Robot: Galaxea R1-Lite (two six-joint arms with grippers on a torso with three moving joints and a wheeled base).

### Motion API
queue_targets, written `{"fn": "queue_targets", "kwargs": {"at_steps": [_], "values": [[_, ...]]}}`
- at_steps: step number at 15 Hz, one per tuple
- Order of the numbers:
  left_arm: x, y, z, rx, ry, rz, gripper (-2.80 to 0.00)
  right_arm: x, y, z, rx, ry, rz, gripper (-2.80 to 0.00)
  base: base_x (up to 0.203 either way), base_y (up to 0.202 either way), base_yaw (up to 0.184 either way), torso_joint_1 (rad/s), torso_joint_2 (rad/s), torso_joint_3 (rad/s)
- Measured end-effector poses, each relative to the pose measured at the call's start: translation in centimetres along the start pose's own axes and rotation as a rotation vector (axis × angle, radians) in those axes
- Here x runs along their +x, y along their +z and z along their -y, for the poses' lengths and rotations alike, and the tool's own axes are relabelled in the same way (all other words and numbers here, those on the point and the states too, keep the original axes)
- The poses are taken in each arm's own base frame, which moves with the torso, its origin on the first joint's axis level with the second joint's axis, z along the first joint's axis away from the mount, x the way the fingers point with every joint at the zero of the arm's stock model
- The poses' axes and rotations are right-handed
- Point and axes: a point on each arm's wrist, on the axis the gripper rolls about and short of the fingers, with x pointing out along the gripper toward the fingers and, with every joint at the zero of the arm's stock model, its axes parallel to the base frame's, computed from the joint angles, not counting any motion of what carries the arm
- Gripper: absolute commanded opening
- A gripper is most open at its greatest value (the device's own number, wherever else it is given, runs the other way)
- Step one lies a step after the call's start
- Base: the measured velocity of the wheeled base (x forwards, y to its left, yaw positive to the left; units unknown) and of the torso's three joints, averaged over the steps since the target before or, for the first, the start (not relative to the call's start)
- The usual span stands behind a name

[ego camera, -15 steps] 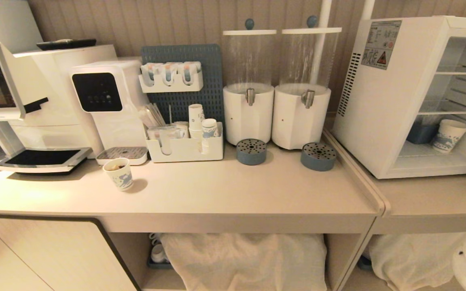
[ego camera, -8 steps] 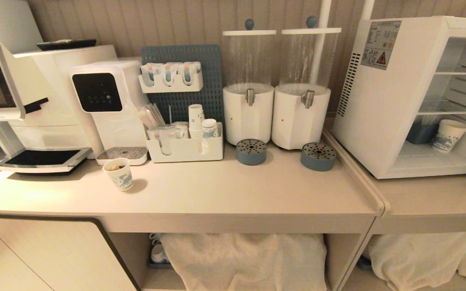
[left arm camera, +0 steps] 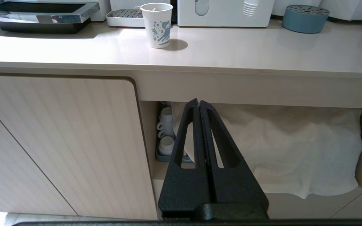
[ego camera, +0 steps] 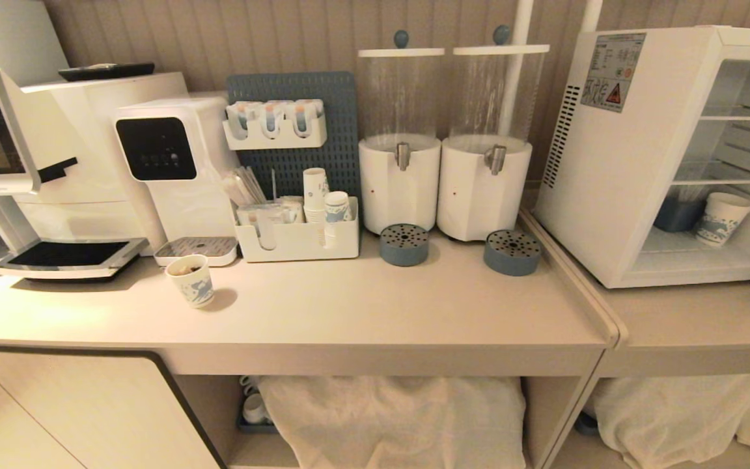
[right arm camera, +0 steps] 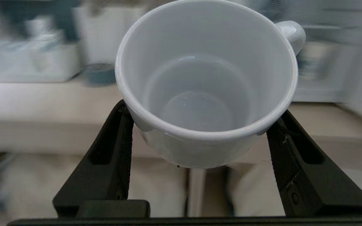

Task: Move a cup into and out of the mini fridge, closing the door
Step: Put the ceramic cup in the freezer

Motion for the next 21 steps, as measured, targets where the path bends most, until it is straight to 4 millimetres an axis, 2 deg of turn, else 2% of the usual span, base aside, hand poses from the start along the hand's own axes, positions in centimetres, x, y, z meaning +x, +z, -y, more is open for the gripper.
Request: {"fn": "queue_targets", "kwargs": {"at_steps": [2, 6, 11, 21], "values": [[0.0, 0.0, 0.0, 0.000, -0.001, 0.000, -2.80, -0.1, -1.0, 0.0, -0.010, -0.029, -0.080, -2.80, 0.000, 0.000, 0.000, 0.000, 0.00, 0.000], [0.0, 0.0, 0.0, 0.001, -0.001, 0.000, -2.80, -0.2, -2.3, -0.2, 0.019, 0.027, -0.195, -2.80, 0.000, 0.000, 0.000, 0.000, 0.00, 0.000], [0.0, 0.0, 0.0, 0.001, -0.001, 0.001, -2.80, -0.2, -2.2, -0.2, 0.039, 0.024, -0.189, -2.80, 0.000, -0.016, 0.004, 0.000, 0.00, 0.000], [0.0, 0.0, 0.0, 0.001, -0.001, 0.001, -2.80, -0.2, -2.2, -0.2, 0.038, 0.024, -0.190, -2.80, 0.000, -0.191, -0.008, 0.002, 0.00, 0.002]]}}
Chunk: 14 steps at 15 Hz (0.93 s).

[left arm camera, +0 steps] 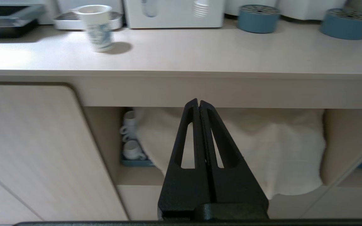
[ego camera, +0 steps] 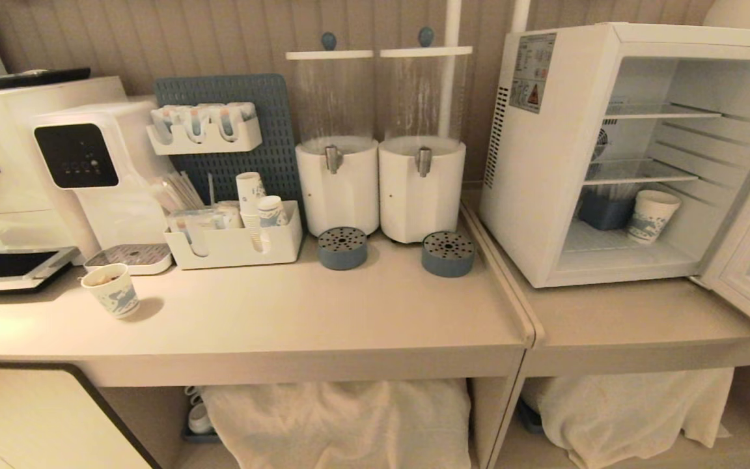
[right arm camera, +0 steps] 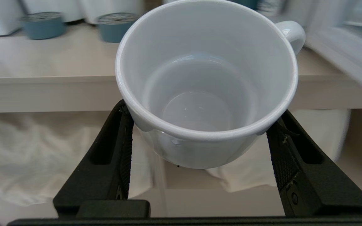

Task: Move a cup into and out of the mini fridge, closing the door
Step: Put the ceramic cup in the freezer

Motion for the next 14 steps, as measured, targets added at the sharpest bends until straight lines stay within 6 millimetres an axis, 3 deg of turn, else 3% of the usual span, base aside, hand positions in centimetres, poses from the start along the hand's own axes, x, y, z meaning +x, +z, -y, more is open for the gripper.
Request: {"fn": "queue_targets", "kwargs": {"at_steps": [8, 14], "values": [[0.00, 0.00, 0.00, -0.001, 0.000, 0.000, -2.80, -0.01, 0.04, 0.00, -0.001, 0.000, 0.001, -2.80, 0.000, -0.185, -0.010, 0.002, 0.00, 0.002], [0.00, -0.01, 0.00, 0.000, 0.001, -0.001, -2.80, -0.01, 0.10, 0.02, 0.007, -0.006, 0.006, -2.80, 0.000, -0.009, -0.002, 0.000, 0.00, 0.000]]}}
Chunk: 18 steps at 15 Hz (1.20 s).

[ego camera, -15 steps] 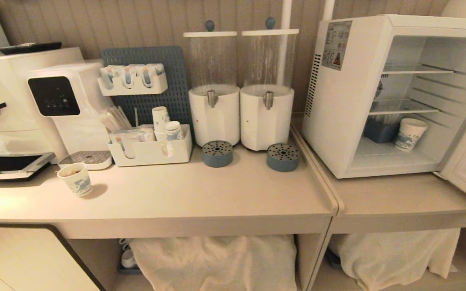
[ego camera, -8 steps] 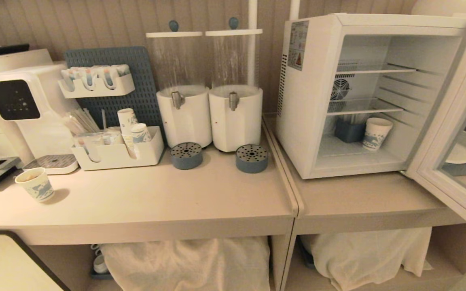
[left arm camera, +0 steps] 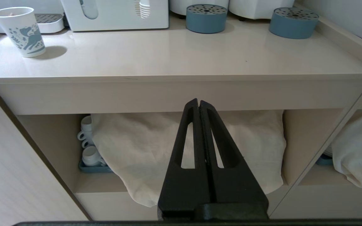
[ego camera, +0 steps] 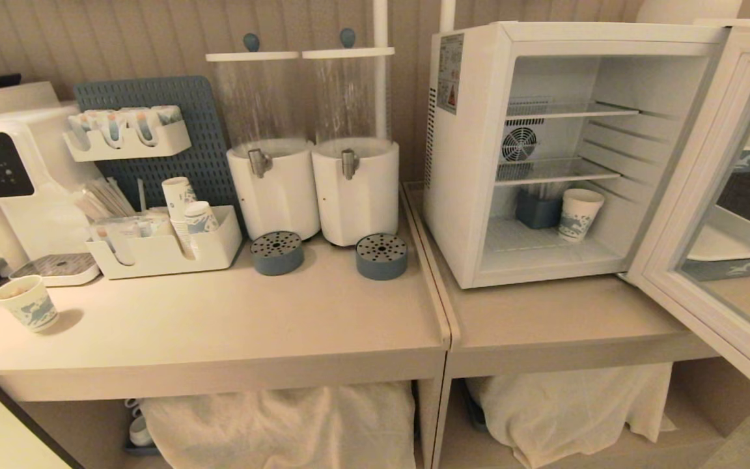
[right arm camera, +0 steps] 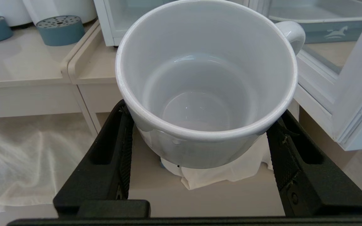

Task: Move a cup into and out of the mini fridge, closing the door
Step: Put the ceramic cup in the freezer

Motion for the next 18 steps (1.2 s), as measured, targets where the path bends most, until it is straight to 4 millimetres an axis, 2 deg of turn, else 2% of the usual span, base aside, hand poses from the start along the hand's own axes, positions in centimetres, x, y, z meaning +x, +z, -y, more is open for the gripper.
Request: {"fn": "queue_targets", "kwargs": {"at_steps": [2, 3, 5, 7, 9, 11, 12, 13, 15, 18], "values": [[0.0, 0.0, 0.0, 0.000, 0.000, 0.000, -2.80, -0.3, 0.9, 0.0, 0.001, 0.010, 0.013, -2.80, 0.000, 0.000, 0.000, 0.000, 0.00, 0.000], [0.0, 0.0, 0.0, -0.001, 0.000, 0.000, -2.80, -0.7, 2.4, 0.0, 0.004, 0.016, 0.037, -2.80, 0.000, 0.000, 0.000, 0.000, 0.00, 0.000], [0.0, 0.0, 0.0, 0.000, 0.000, 0.000, -2.80, -1.6, 7.6, 0.2, 0.023, 0.032, 0.110, -2.80, 0.000, 0.000, 0.000, 0.000, 0.00, 0.000], [0.0, 0.0, 0.0, 0.000, 0.000, 0.000, -2.80, -0.5, 12.1, 0.3, 0.037, 0.063, 0.088, -2.80, 0.000, 0.000, 0.000, 0.000, 0.00, 0.000], [0.0, 0.0, 0.0, 0.000, 0.001, 0.000, -2.80, 2.6, 15.6, 0.3, 0.041, 0.114, 0.031, -2.80, 0.000, 0.000, 0.000, 0.000, 0.00, 0.000], [0.0, 0.0, 0.0, 0.000, 0.000, 0.000, -2.80, 7.5, 18.5, 0.1, 0.037, 0.170, -0.021, -2.80, 0.000, 0.000, 0.000, 0.000, 0.00, 0.000], [0.0, 0.0, 0.0, 0.000, 0.000, 0.000, -2.80, 9.6, 19.1, 0.0, 0.032, 0.189, -0.046, -2.80, 0.000, 0.000, 0.000, 0.000, 0.00, 0.000], [0.0, 0.0, 0.0, 0.000, 0.000, 0.000, -2.80, 12.0, 19.5, -0.2, 0.022, 0.210, -0.072, -2.80, 0.000, 0.000, 0.000, 0.000, 0.00, 0.000], [0.0, 0.0, 0.0, 0.000, 0.000, 0.000, -2.80, 17.6, 19.0, -0.6, 0.005, 0.245, -0.137, -2.80, 0.000, 0.000, 0.000, 0.000, 0.00, 0.000], [0.0, 0.0, 0.0, 0.000, 0.000, 0.000, -2.80, 25.0, 16.4, -1.1, -0.006, 0.287, -0.196, -2.80, 0.000, 0.000, 0.000, 0.000, 0.00, 0.000]]}}
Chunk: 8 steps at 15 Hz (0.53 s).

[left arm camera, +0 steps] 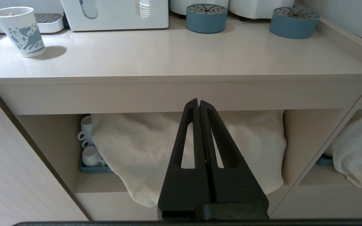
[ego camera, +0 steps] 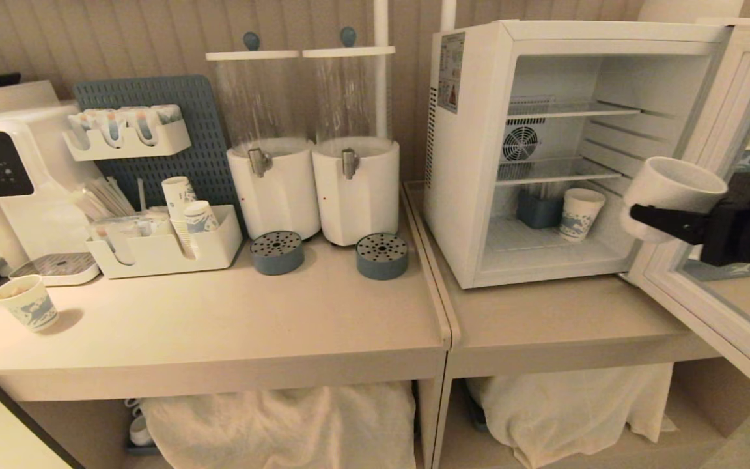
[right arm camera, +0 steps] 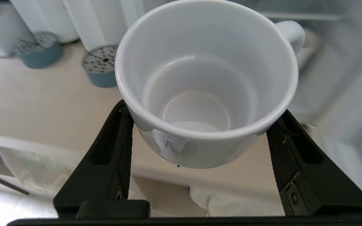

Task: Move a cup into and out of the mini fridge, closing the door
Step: Put the ceramic cup in the freezer

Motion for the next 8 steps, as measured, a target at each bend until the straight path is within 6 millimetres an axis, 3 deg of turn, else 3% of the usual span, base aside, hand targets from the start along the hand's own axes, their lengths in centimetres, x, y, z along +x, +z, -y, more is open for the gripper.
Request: {"fn": "queue_targets", "kwargs": {"at_steps": [3, 8], "values": [[0.0, 0.0, 0.0, 0.000, 0.000, 0.000, -2.80, 6.2, -2.1, 1.3, 0.005, 0.037, -0.039, -2.80, 0.000, 0.000, 0.000, 0.000, 0.00, 0.000], [0.0, 0.0, 0.0, -0.001, 0.000, 0.000, -2.80, 13.6, -4.9, 2.9, 0.005, 0.057, -0.011, -2.80, 0.000, 0.000, 0.000, 0.000, 0.00, 0.000]]}}
